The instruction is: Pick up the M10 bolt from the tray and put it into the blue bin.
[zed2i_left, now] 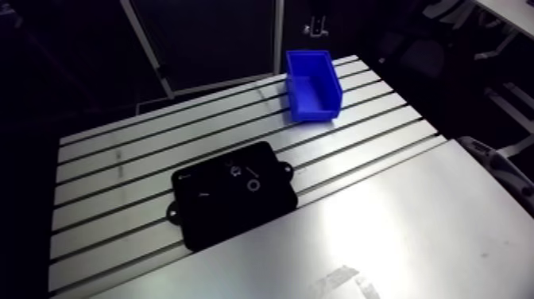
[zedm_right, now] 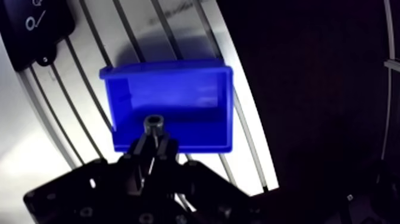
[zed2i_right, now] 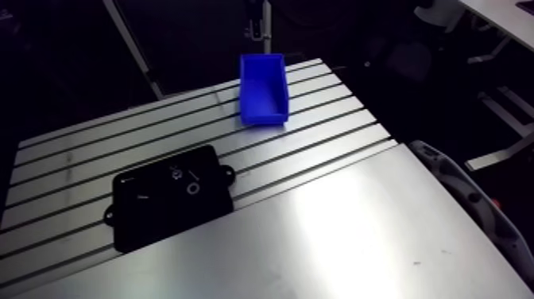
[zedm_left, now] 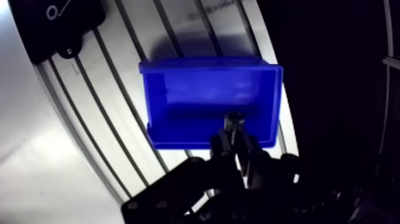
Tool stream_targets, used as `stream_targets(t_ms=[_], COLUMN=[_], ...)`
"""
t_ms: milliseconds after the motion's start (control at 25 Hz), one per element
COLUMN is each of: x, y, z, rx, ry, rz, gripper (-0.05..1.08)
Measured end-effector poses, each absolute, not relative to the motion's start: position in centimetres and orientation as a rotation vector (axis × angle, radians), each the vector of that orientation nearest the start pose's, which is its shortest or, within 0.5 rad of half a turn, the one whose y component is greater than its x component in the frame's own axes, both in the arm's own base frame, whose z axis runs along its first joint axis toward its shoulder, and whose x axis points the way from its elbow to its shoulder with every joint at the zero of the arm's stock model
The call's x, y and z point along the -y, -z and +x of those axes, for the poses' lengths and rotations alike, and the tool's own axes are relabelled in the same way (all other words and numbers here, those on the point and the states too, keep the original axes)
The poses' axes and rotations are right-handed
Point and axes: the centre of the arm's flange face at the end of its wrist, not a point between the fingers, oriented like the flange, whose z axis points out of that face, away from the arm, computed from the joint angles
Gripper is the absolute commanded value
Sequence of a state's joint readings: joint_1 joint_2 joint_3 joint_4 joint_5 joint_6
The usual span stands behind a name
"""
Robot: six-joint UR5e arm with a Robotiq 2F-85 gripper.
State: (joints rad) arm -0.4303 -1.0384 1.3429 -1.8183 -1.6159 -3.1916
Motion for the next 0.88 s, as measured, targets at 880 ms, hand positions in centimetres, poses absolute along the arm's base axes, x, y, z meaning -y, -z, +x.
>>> stream_targets(t_ms=[880], x=[-17.2], y=[-23.9], z=[-66.8], rx=[-2.509], ry=[0.042], rz=[-1.702], gripper=[1.05])
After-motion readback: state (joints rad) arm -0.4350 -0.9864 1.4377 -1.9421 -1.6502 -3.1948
